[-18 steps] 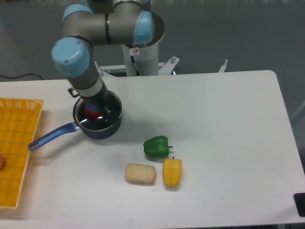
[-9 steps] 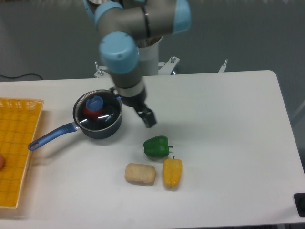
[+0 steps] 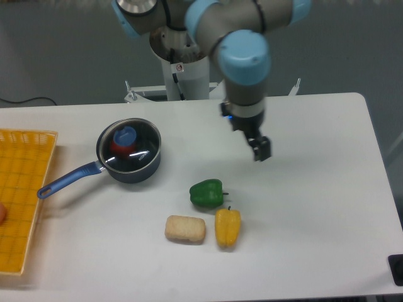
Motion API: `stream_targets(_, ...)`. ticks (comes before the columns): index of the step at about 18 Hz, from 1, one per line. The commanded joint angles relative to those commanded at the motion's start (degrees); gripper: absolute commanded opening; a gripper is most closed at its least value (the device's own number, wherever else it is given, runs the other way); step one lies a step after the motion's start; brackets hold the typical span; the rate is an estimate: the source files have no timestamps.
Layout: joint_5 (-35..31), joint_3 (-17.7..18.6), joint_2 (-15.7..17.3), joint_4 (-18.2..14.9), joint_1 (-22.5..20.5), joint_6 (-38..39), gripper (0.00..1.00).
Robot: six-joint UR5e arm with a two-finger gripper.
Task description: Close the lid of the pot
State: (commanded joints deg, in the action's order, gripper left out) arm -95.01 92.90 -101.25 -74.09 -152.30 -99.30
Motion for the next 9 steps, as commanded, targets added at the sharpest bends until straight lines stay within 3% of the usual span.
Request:
stream_targets(4,-0.4,0.9,0.2,-0.2,-3.5,-8.1,1.00)
stream_targets(9,-0.5,1.2,0.5,-0.5,-4.3,-9.2,1.00)
